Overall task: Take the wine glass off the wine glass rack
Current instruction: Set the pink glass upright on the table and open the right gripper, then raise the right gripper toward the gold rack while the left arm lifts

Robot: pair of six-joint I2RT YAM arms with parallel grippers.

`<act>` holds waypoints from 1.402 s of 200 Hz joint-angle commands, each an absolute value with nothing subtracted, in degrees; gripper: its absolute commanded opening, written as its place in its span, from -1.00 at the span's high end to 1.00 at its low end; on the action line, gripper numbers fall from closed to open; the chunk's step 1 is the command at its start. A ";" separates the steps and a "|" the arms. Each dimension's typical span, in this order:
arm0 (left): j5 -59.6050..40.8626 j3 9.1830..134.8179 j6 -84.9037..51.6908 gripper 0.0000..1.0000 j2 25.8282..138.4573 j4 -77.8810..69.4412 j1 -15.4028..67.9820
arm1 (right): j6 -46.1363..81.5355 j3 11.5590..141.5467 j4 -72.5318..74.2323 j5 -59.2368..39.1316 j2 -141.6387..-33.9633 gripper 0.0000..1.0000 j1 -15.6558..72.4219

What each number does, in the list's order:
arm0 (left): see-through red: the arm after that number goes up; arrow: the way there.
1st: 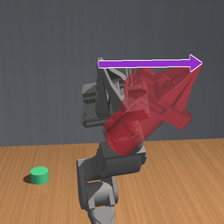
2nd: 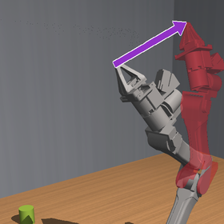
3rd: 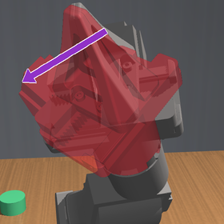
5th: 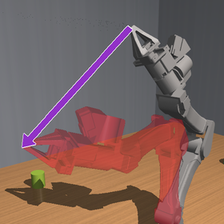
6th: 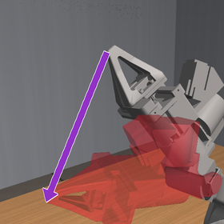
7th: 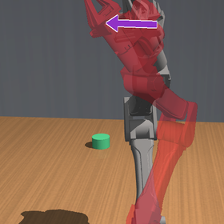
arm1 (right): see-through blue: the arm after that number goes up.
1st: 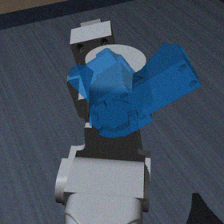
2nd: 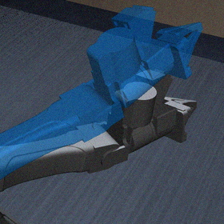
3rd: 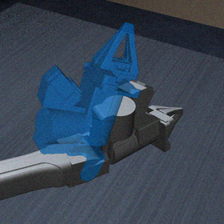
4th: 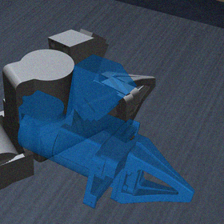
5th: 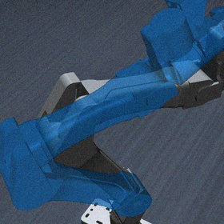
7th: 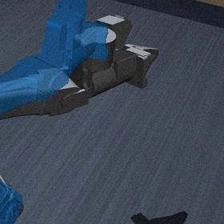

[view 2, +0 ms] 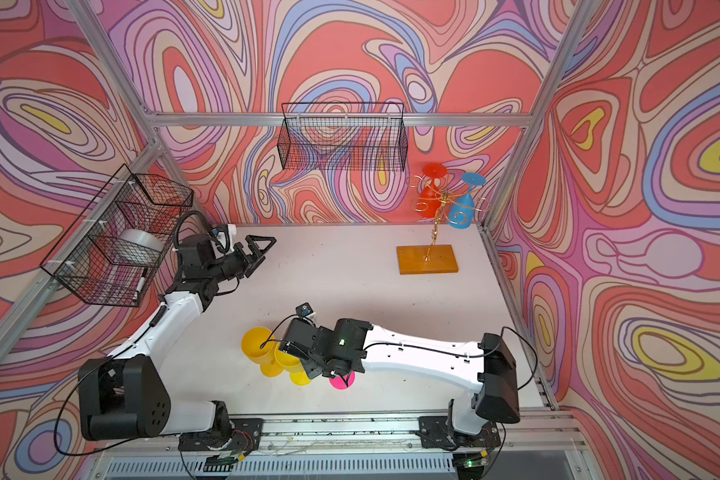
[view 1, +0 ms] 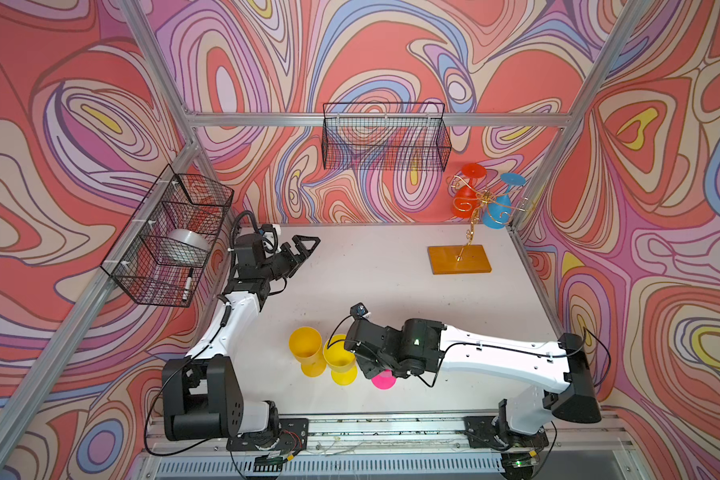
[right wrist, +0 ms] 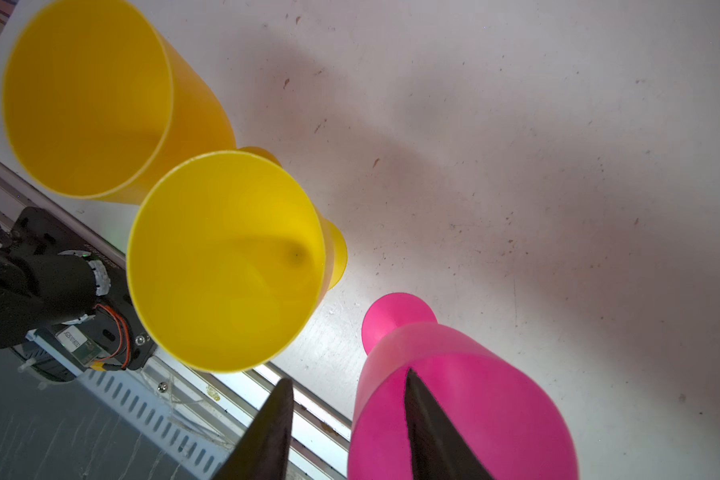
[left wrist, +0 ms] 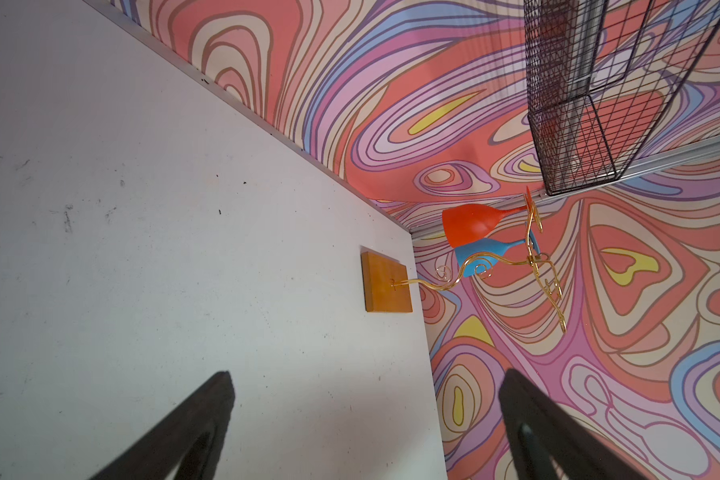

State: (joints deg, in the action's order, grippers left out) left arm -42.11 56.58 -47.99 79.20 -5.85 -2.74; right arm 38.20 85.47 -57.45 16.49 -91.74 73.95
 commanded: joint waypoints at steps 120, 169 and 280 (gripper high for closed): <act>-41.95 56.03 -46.47 -1.00 76.40 -7.01 -2.66 | 27.14 98.09 -60.53 33.55 -81.80 -0.31 67.68; -40.19 56.42 -44.07 -1.00 74.44 -5.10 -0.58 | 22.65 98.05 -55.10 32.01 -78.56 -0.32 57.83; -37.28 54.69 -38.04 -1.00 64.99 -7.81 3.74 | 20.54 100.98 -45.53 24.80 -78.27 -0.32 42.33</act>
State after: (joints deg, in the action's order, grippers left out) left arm -37.58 56.03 -40.49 66.89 -5.80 2.66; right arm 21.37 99.04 -49.30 27.55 -77.78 45.08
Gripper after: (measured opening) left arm 0.998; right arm 0.663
